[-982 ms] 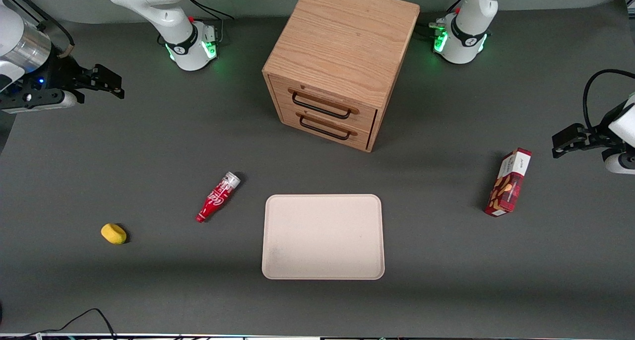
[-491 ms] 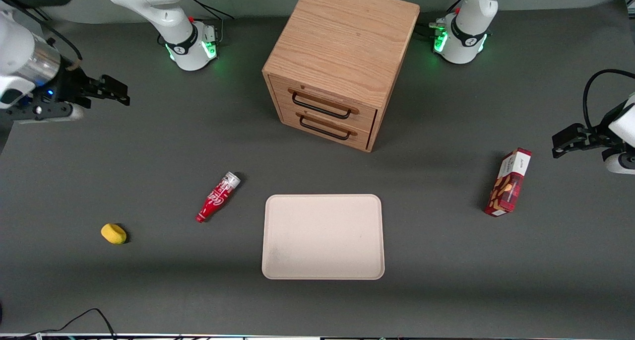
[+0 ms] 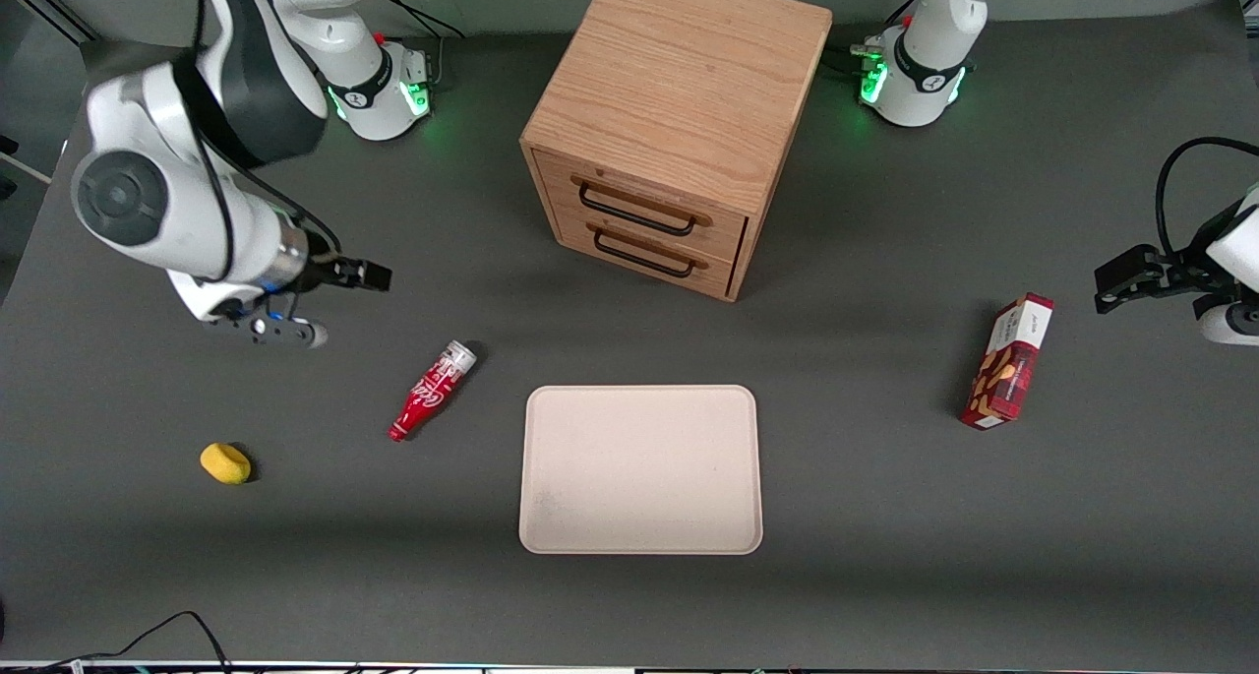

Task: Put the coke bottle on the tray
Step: 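Move the right gripper down over the red Coca-Cola bottle, then close the right gripper around the bottle's body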

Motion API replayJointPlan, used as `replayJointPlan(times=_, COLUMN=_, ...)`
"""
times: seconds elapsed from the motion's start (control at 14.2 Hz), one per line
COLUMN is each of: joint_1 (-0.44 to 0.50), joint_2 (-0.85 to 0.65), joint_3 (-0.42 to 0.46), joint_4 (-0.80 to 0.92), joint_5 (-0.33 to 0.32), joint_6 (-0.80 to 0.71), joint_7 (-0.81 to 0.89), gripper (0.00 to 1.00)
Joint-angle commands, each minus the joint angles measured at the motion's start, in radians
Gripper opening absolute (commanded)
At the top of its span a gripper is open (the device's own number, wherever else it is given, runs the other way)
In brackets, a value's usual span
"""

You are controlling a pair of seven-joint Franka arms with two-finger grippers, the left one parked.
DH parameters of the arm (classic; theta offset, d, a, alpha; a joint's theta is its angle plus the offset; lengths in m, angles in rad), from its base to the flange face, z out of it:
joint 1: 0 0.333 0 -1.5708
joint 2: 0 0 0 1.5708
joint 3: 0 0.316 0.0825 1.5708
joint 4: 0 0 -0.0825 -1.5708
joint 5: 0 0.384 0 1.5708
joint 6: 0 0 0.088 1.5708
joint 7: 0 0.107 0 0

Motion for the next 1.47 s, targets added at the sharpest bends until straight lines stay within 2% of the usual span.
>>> replayJointPlan(times=0.0, joint_1=-0.006, joint_2=0.062, joint_3=0.047, joint_4=-0.015, joint_5=-0.014, joint_6=0.091, joint_7=0.165, gripper=1.00)
replayJointPlan(times=0.21, joint_1=-0.006, joint_2=0.120, joint_3=0.048, joint_4=-0.072, joint_5=-0.017, joint_6=0.269, joint_7=0.363, gripper=1.00)
replayJointPlan(times=0.42, joint_1=-0.005, joint_2=0.196, joint_3=0.050, joint_4=-0.089, joint_5=-0.071, joint_6=0.404, joint_7=0.547, gripper=1.00)
replayJointPlan(times=0.63, joint_1=-0.003, joint_2=0.278, joint_3=0.050, joint_4=-0.090, joint_5=-0.166, joint_6=0.495, joint_7=0.692, gripper=1.00)
replayJointPlan(times=0.84, joint_1=0.003, joint_2=0.326, joint_3=0.050, joint_4=-0.090, joint_5=-0.190, joint_6=0.528, joint_7=0.712, gripper=1.00)
replayJointPlan(times=1.19, joint_1=0.004, joint_2=0.401, joint_3=0.050, joint_4=-0.092, joint_5=-0.296, joint_6=0.547, joint_7=0.716, gripper=1.00)
replayJointPlan(times=1.4, joint_1=0.004, joint_2=0.417, joint_3=0.054, joint_4=-0.092, joint_5=-0.305, joint_6=0.548, joint_7=0.716, gripper=1.00)
